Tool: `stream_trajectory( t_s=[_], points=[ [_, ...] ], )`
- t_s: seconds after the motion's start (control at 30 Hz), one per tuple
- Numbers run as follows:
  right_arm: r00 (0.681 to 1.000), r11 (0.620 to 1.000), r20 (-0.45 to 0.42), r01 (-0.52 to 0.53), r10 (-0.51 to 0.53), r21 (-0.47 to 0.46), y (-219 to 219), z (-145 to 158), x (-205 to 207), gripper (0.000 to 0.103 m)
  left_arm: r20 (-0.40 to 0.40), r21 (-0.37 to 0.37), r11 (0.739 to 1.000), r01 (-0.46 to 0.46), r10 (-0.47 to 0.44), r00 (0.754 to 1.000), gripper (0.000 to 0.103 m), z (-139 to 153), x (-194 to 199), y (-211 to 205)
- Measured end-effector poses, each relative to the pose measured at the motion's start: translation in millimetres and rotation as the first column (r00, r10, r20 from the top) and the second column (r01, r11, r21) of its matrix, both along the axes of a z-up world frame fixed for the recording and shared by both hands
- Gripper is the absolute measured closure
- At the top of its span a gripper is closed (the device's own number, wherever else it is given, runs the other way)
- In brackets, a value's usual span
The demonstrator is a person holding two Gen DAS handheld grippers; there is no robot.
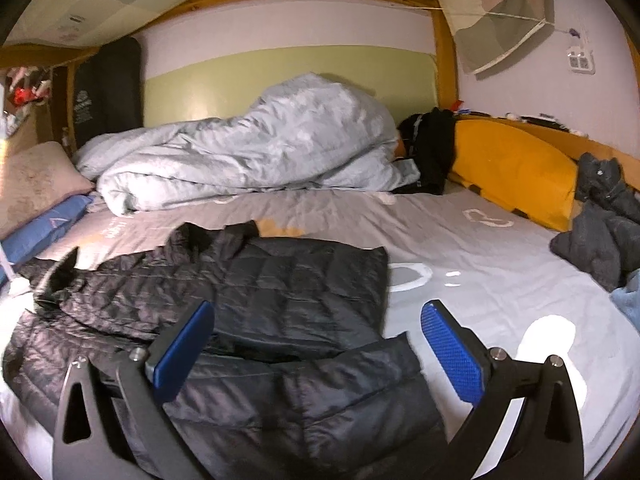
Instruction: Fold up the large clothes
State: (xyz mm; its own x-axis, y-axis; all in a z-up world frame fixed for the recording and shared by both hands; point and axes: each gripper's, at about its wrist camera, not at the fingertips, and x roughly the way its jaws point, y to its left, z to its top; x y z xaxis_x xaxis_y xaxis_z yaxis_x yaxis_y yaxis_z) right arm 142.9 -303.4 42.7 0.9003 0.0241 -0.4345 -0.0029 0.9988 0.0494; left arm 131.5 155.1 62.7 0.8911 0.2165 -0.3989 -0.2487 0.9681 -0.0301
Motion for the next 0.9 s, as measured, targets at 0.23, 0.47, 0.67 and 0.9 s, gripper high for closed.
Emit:
stream_trajectory(
  t_s=[0.23,0.47,0.67,0.9],
  points=[
    [0.999,0.999,-0.026,-0.028,0.029,0.042,14.0,-6.4,6.7,0.0,-0.042,-0.149,0.987,-0.053,0.047,0.998,0.0,-13.8,16.5,51.7],
    [0.996,0.997,-0.054,-0.074,0.075,0.024,30.3,-15.0,9.5,0.0,-0.137,-0.279,0.959,-0.056,0.018,0.99,0.003,-28.8,64.8,105.8],
    [0.981,0.983,-0.107,-0.147,0.159,0.113,31.5,-25.9,18.2,0.0,-0.256,-0.333,0.936,-0.115,0.027,0.966,0.005,-70.2,102.2,134.5],
    [0.98,0.984,-0.14,-0.127,0.144,0.126,31.3,-38.9,27.6,0.0,-0.304,-0.466,0.88,-0.094,-0.06,0.951,0.021,-106.1,139.9,168.2]
  ],
)
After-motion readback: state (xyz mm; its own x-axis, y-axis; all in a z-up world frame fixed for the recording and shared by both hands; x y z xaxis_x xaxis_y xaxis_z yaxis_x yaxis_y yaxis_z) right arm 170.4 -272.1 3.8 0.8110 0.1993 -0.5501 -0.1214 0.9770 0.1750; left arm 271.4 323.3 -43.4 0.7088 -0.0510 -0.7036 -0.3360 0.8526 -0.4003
